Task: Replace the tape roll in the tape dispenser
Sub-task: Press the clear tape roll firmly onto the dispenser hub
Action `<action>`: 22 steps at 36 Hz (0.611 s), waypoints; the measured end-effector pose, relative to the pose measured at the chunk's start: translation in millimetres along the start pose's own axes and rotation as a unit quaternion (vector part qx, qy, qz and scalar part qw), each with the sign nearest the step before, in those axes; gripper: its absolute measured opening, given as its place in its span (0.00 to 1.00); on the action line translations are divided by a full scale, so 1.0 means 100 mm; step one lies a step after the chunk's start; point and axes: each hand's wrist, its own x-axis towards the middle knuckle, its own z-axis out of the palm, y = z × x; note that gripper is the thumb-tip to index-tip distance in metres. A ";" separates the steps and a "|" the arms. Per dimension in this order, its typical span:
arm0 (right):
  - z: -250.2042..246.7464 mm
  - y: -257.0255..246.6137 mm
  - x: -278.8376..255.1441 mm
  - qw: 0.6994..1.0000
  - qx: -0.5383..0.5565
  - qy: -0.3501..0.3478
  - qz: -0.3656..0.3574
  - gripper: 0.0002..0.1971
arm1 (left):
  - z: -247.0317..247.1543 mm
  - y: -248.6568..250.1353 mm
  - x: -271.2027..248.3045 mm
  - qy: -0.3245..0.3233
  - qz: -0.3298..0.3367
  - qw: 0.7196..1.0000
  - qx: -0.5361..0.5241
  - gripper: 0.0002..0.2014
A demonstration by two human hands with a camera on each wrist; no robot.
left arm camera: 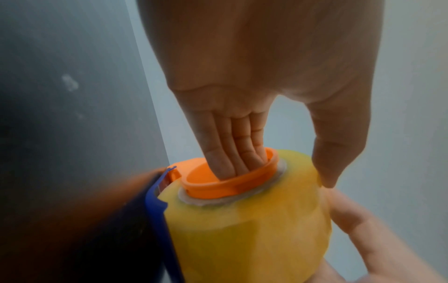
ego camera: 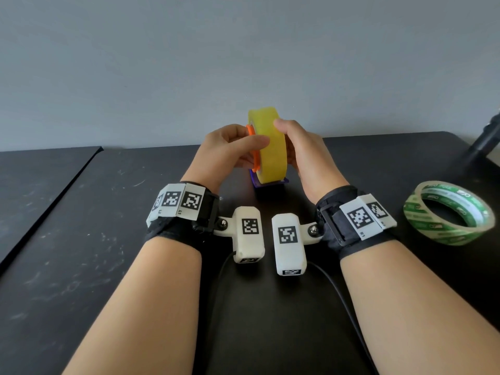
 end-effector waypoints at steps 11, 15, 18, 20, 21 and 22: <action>-0.01 0.03 -0.02 1.000 0.023 -0.007 0.011 0.33 | 0.05 0.02 -0.06 0.014 -0.005 1.000 0.004 0.08; 0.00 0.00 -0.06 1.000 0.019 0.002 0.017 0.32 | 0.06 0.06 -0.10 0.024 -0.008 1.000 0.007 0.08; 0.02 -0.03 -0.10 1.000 -0.004 0.020 0.002 0.27 | 0.06 0.08 -0.14 0.029 -0.010 0.999 0.010 0.08; 0.02 -0.03 -0.12 0.999 -0.018 0.031 -0.010 0.23 | 0.06 0.10 -0.17 0.029 -0.012 0.999 0.010 0.09; 0.02 -0.04 -0.13 0.999 -0.024 0.034 -0.014 0.22 | 0.05 0.11 -0.18 0.029 -0.013 0.999 0.010 0.10; 0.01 -0.04 -0.15 0.999 -0.026 0.036 -0.018 0.22 | 0.05 0.11 -0.20 0.029 -0.015 0.999 0.010 0.11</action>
